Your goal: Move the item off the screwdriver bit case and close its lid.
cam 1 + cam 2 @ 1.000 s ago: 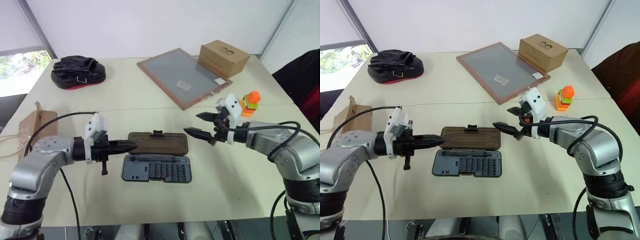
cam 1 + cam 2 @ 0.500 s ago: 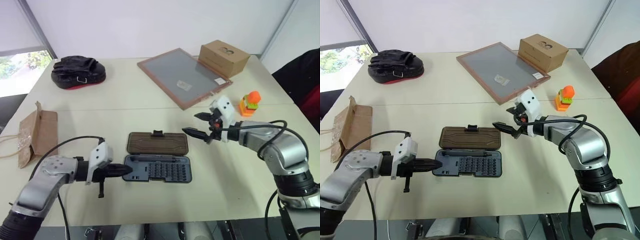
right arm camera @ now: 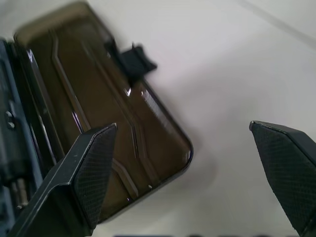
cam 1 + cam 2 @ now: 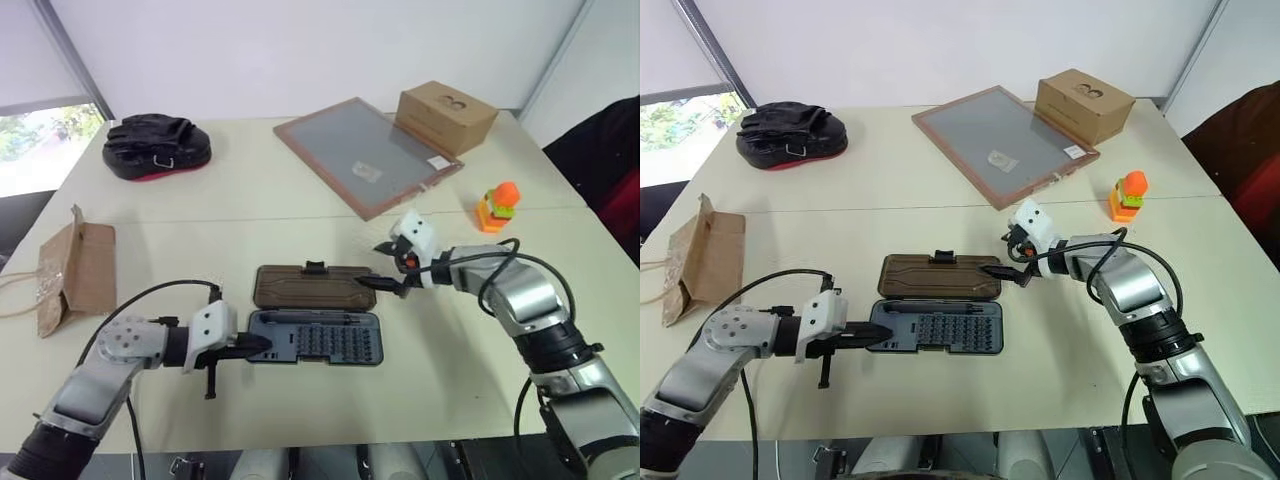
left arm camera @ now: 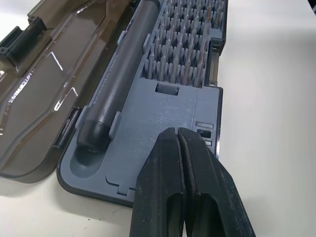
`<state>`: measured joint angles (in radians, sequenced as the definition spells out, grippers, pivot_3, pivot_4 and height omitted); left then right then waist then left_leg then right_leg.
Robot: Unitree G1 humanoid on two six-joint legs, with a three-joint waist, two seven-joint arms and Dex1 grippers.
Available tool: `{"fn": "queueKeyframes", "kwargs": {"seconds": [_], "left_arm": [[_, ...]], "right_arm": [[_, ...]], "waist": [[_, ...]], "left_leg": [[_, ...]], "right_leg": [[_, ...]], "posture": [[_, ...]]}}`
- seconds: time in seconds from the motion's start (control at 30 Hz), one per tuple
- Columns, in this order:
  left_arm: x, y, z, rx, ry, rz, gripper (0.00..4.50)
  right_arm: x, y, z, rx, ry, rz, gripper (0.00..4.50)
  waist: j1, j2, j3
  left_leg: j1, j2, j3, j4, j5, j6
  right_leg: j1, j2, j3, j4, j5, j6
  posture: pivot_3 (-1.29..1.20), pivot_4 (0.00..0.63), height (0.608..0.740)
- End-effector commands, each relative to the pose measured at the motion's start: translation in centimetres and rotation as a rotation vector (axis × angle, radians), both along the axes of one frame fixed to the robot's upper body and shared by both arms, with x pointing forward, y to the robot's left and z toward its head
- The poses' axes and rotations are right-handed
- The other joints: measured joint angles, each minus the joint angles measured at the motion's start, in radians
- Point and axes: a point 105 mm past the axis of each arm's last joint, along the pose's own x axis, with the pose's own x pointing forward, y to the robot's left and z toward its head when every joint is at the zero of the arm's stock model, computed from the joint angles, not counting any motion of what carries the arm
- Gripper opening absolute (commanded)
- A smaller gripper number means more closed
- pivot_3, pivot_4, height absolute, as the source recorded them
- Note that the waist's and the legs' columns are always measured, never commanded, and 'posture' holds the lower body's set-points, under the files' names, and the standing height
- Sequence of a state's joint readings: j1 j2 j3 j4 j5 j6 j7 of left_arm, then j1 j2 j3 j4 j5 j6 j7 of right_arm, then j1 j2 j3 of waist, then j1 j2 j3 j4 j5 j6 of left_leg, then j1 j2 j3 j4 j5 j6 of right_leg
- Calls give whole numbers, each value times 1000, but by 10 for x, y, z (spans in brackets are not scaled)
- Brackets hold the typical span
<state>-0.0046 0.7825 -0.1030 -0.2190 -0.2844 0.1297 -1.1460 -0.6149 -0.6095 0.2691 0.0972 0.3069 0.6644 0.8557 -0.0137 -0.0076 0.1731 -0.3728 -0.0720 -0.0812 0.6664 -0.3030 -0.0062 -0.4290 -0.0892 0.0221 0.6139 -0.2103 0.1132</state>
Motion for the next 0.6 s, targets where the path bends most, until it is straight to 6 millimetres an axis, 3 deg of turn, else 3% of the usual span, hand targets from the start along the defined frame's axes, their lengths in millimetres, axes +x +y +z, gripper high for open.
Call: {"fn": "queueKeyframes", "kwargs": {"seconds": [0.03, 0.1, 0.2, 0.4, 0.43, 0.6], "left_arm": [[-6, 4, -21, 46, 80, 36, 50], [-7, 4, -20, 43, 79, 40, 50], [-8, 5, -22, 27, 89, 68, 0], [-8, 5, -23, 5, 99, 101, 0], [-8, 6, -24, 3, 100, 109, 0], [-7, 7, -25, -14, 112, 142, 0]], "right_arm": [[13, 1, 0, -39, -23, 11, 4500], [16, 1, -6, -59, -12, 17, 4500], [16, 4, -19, -94, 17, 38, 3596], [10, 5, -33, -181, 4, 111, 403], [9, 4, -35, -209, -10, 129, 55], [11, 5, -34, -288, -109, 196, 55]], "waist": [[-1, 0, 0], [1, 0, 0], [-1, 1, -1], [-1, 4, -8], [-1, 4, -11], [-3, 5, -14]], "left_leg": [[0, 0, 0, 0, 0, 0], [0, 0, 0, 0, 0, 0], [0, 0, 0, 0, 0, 0], [2, 0, 0, 0, 0, 0], [2, 0, 0, 0, 0, 0], [6, 1, 0, -2, 0, 0]], "right_leg": [[0, 0, 0, 0, 0, 0], [0, 0, 0, 0, 0, 0], [0, 0, 0, 0, 0, 0], [2, 0, 0, 0, 0, 0], [2, 0, 0, 0, 0, 0], [5, 1, 0, 0, 0, 0]], "posture": [[0, 150, 740], [0, 150, 740], [0, 150, 740], [0, 150, 740], [0, 150, 740], [0, 150, 740]]}}
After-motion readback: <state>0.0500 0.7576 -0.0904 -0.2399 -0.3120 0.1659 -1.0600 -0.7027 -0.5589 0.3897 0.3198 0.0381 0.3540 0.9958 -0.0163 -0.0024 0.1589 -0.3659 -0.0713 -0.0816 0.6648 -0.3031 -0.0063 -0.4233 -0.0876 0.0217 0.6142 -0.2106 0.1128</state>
